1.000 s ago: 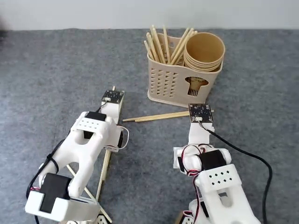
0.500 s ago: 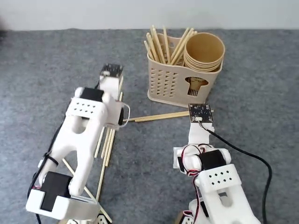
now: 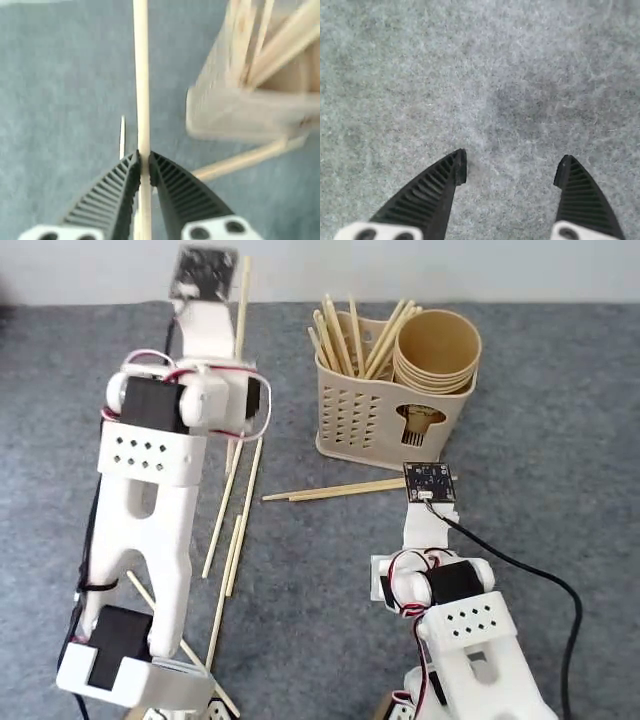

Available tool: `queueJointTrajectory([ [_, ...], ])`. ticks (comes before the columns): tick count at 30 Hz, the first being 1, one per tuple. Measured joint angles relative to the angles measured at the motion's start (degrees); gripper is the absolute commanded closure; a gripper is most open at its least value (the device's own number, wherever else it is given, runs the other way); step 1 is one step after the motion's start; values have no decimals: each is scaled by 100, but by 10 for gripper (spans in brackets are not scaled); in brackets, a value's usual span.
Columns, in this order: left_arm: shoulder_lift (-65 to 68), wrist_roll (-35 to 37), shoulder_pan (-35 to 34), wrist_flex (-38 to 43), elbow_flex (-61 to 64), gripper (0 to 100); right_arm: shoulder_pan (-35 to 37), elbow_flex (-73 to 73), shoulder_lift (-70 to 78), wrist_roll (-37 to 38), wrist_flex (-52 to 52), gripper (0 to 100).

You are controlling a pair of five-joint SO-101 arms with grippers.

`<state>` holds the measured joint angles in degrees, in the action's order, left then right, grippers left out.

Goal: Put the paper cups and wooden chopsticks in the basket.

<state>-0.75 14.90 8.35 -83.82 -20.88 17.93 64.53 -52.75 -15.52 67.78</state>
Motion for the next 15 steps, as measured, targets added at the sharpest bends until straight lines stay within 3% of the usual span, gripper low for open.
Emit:
queueJointTrajectory([
  [9, 9, 949, 273, 2435, -176, 988, 0, 0, 0, 0, 0, 704],
  [15, 0, 1037, 782, 4457, 484, 988, 0, 0, 0, 0, 0, 704],
])
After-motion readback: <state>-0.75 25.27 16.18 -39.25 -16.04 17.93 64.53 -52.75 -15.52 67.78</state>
